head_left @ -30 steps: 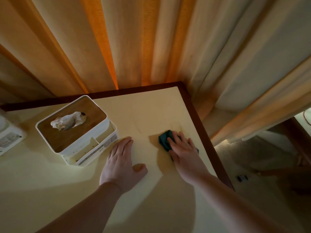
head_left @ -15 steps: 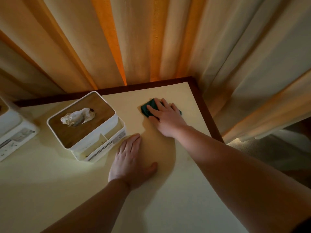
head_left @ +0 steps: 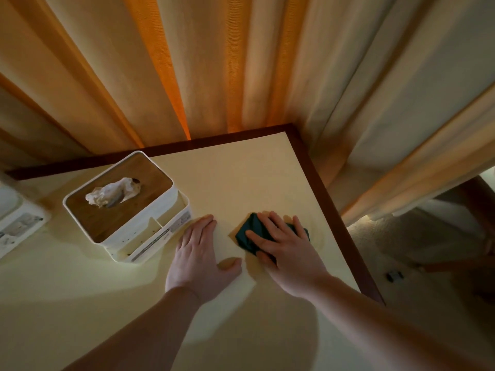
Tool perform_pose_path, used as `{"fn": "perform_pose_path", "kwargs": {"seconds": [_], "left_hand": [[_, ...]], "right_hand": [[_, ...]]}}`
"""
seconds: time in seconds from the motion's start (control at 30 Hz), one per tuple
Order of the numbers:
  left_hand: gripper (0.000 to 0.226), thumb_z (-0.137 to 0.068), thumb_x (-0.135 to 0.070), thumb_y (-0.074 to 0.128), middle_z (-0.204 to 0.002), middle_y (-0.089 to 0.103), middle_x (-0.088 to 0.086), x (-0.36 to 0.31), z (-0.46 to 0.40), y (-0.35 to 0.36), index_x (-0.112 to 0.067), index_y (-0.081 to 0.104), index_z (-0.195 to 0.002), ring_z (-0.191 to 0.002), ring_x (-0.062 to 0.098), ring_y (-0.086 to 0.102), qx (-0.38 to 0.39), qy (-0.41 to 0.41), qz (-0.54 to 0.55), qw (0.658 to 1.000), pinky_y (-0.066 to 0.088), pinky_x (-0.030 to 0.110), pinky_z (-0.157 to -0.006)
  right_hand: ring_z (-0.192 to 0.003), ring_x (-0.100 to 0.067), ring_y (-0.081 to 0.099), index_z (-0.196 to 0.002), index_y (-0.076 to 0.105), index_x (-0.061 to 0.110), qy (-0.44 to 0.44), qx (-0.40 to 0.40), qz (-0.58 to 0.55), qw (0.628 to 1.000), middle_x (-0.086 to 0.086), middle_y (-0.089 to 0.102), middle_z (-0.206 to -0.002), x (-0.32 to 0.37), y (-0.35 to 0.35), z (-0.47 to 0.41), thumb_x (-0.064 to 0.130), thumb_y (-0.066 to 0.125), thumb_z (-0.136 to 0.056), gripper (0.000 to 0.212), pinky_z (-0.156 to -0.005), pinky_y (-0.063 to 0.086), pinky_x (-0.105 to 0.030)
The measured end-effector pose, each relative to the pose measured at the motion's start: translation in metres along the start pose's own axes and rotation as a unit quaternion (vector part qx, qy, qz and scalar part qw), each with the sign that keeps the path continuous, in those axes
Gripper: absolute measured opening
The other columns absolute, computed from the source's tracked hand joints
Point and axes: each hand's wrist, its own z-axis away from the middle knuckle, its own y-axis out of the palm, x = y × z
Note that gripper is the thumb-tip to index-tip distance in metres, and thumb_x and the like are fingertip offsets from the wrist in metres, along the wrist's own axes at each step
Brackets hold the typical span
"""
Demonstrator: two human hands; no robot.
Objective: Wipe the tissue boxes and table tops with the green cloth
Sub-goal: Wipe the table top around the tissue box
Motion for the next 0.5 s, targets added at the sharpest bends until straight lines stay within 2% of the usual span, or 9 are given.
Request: {"fn": "perform_pose_path", "kwargs": {"seconds": [0.07,0.23,0.33,0.43,0.5], "left_hand": [[0.106,-0.071,-0.076,0.046,-0.161,0.024,-0.01,0.0,0.0,0.0,-0.017,0.031,-0.157,-0.15,0.01,0.018,-0.002,-0.004,0.002,1.0,0.018,0.031,-0.124],[0.105,-0.07,-0.075,0.046,-0.16,0.026,-0.01,-0.001,0.001,-0.001,-0.017,0.033,-0.156,-0.148,0.01,0.02,-0.006,-0.007,0.0,1.0,0.021,0.032,-0.123],[0.104,-0.07,-0.074,0.047,-0.16,0.028,-0.009,0.0,0.0,0.0,-0.016,0.035,-0.155,-0.148,0.011,0.022,-0.008,-0.009,-0.001,1.0,0.022,0.032,-0.123],[0.104,-0.071,-0.076,0.049,-0.161,0.027,-0.009,0.0,-0.001,0.001,-0.017,0.034,-0.156,-0.149,0.012,0.022,-0.006,-0.005,-0.002,1.0,0.02,0.032,-0.123],[0.106,-0.072,-0.078,0.053,-0.162,0.026,-0.009,0.002,-0.002,0.001,-0.018,0.032,-0.157,-0.149,0.013,0.022,0.004,-0.001,0.0,1.0,0.018,0.032,-0.123]], "right_hand": [[-0.159,-0.013,-0.016,-0.159,0.025,0.049,0.056,-0.018,-0.001,0.998,0.012,-0.002,-0.173,0.0,0.009,0.02,0.051,0.02,-0.109,0.051,-0.127,-0.011,-0.051],[-0.161,-0.019,0.0,-0.162,0.029,0.039,0.107,-0.059,0.023,0.992,0.007,0.008,-0.174,-0.015,0.012,0.033,0.048,0.02,-0.109,0.054,-0.129,0.005,-0.052],[-0.16,-0.021,-0.001,-0.164,0.021,0.037,0.147,-0.049,0.031,0.987,0.008,0.003,-0.174,-0.046,-0.004,0.005,0.047,0.022,-0.11,0.055,-0.129,0.007,-0.052],[-0.16,-0.027,0.003,-0.164,0.026,0.032,0.166,-0.06,0.008,0.984,0.001,0.007,-0.175,-0.08,-0.025,-0.042,0.046,0.029,-0.111,0.055,-0.127,0.011,-0.054],[-0.16,-0.028,0.0,-0.165,0.02,0.033,0.16,-0.033,0.011,0.986,-0.001,0.003,-0.175,-0.087,-0.035,-0.076,0.047,0.027,-0.111,0.056,-0.127,0.006,-0.055]]}}
